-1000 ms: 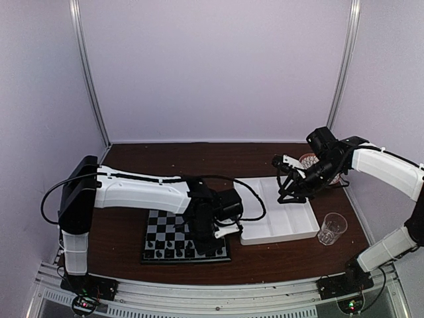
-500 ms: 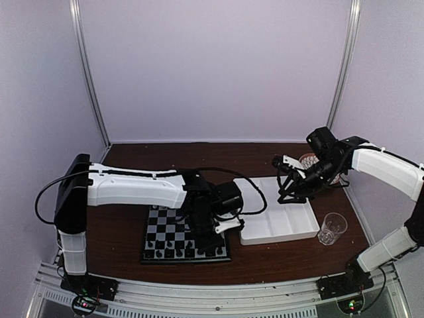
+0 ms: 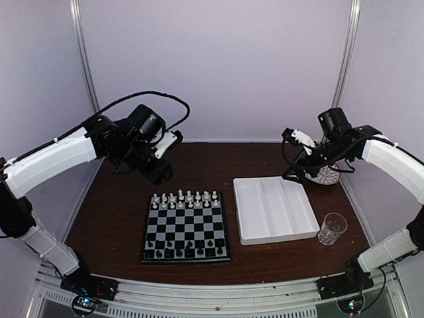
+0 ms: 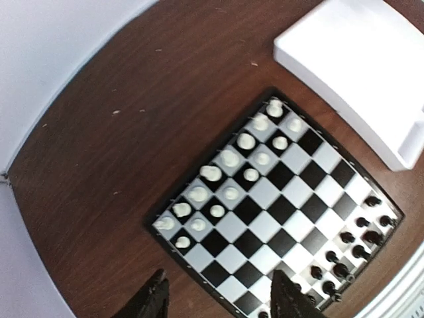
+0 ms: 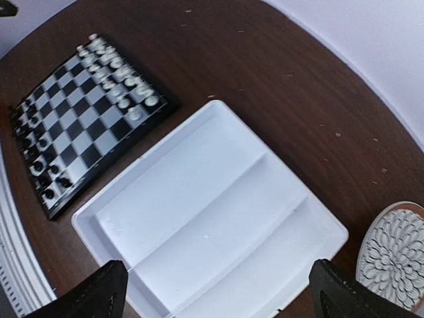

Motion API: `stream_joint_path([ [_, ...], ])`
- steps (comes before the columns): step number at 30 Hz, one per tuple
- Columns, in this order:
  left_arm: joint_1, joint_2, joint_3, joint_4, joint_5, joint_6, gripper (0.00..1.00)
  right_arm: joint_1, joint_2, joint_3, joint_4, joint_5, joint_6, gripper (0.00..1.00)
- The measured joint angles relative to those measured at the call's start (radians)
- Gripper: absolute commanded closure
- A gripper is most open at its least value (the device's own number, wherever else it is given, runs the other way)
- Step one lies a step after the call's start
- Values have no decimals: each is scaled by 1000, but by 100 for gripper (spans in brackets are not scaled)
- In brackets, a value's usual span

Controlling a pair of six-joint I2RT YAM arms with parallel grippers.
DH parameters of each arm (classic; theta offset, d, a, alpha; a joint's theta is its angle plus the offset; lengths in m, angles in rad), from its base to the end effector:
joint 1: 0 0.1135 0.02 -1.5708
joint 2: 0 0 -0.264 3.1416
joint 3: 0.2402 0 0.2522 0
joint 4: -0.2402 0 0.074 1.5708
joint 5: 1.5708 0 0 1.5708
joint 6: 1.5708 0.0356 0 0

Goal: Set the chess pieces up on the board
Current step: Reset both arms

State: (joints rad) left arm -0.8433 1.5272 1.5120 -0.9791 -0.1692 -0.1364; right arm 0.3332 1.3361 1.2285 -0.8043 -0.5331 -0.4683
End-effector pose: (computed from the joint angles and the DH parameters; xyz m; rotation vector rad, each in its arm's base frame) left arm 0.2132 -0.2304 0.3421 0.8229 2.4156 -0.1650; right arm 0.2518 0.1063 0.3209 -1.1376 2.1132 0.5958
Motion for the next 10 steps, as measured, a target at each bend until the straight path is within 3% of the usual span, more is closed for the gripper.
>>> stream_joint_path([
  [3,88,-92,-122,119,-100,5,21,-27,5,43,50,142,94,0],
  [5,114,-129,-185,193,-166,12,4,-32,5,55,78,211,135,0],
  [10,150,-146,-256,336,-264,24,2,-35,-22,55,124,296,195,0],
])
